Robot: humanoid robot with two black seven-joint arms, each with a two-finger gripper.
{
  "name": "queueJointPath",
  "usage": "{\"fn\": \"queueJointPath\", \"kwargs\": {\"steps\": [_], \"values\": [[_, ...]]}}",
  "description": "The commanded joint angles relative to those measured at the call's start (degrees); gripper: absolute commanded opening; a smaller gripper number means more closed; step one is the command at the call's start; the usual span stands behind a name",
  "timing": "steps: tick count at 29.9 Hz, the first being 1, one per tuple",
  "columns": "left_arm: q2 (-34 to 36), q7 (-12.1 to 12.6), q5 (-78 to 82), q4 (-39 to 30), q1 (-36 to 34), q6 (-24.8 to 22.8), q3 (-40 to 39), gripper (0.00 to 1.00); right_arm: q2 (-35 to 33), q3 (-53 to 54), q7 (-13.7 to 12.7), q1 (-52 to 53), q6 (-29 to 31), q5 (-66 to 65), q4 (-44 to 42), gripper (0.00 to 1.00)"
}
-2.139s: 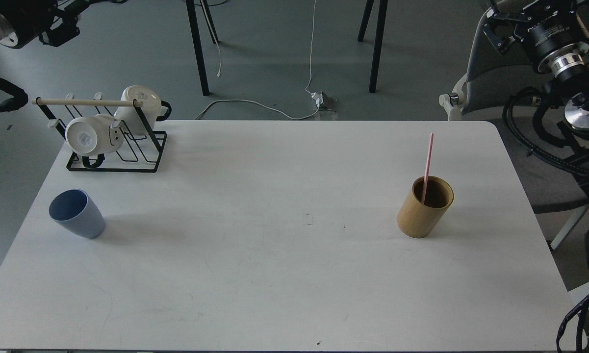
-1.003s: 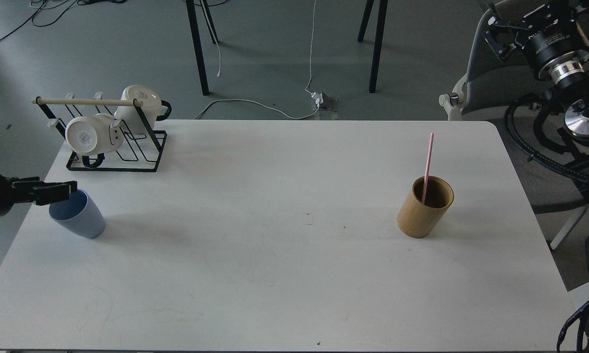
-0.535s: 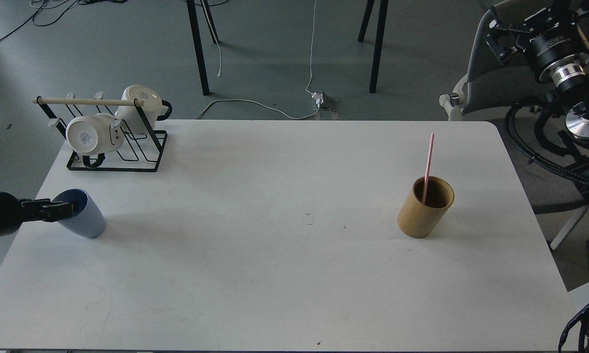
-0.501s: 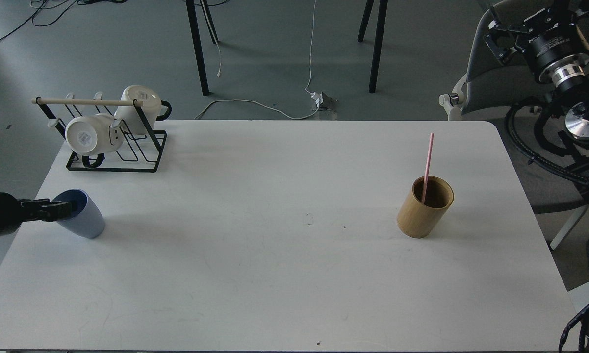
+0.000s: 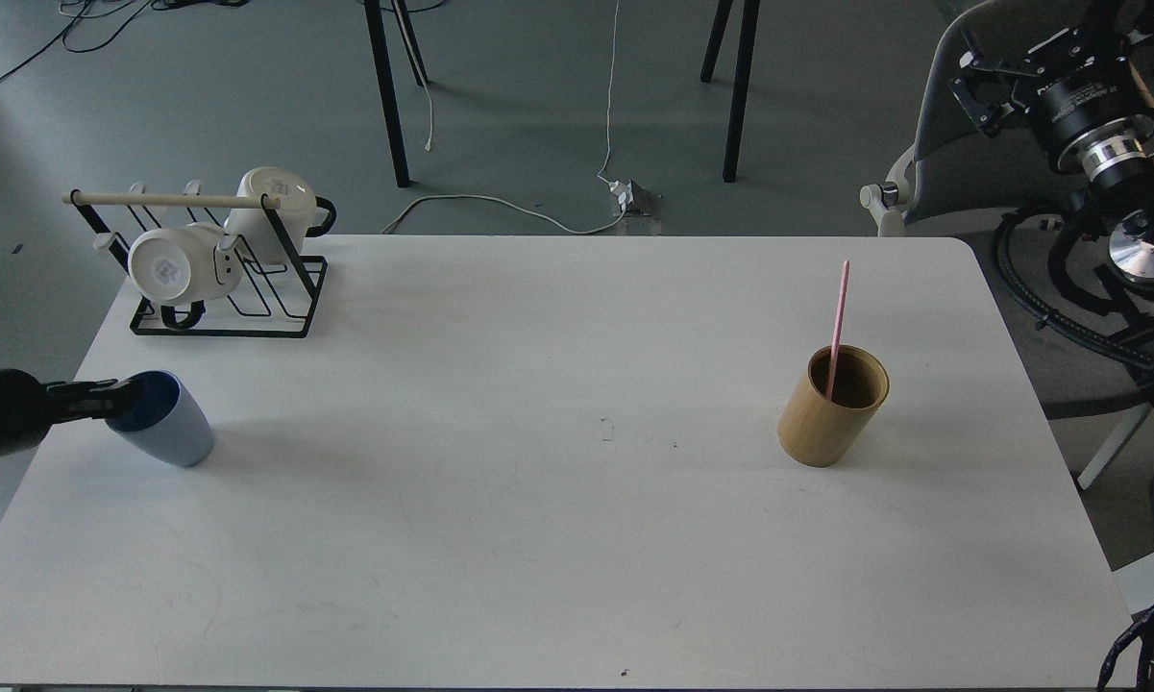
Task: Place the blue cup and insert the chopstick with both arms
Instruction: 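Lift the blue cup and carry it toward the tan cup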
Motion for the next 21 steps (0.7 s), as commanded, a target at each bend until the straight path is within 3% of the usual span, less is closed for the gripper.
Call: {"fn": "queueJointPath", "kwargs": {"steps": [1, 6, 12, 17, 21], "values": [[0.04, -0.20, -0.71, 0.08, 0.08, -0.19, 0.20, 0.14, -0.02, -0.01, 0.04, 0.00, 0.00, 0.00, -0.16, 1.00], [0.04, -0.11, -0.62, 0.08, 0.08, -1.24, 0.20, 0.04, -0.10, 0.07, 0.04, -0.09, 0.00, 0.00, -0.17, 1.00], [0.30, -1.34, -0.71, -2.37, -4.47, -1.94, -0.06, 0.02, -0.72, 0.07, 0.04, -0.27, 0.00, 0.00, -0.17, 1.00], [3.81, -0.29, -0.36, -12.20, -12.03, -11.86, -0.06, 0.02, -2.03, 0.16, 0.04, -0.27, 0.00, 0.00, 0.10, 1.00], [5.57, 3.39, -0.10, -22.40, -15.55, -12.98, 0.03, 0.02, -3.96, 0.16, -0.05, -0.18, 0.00, 0.00, 0.45, 1.00]]}}
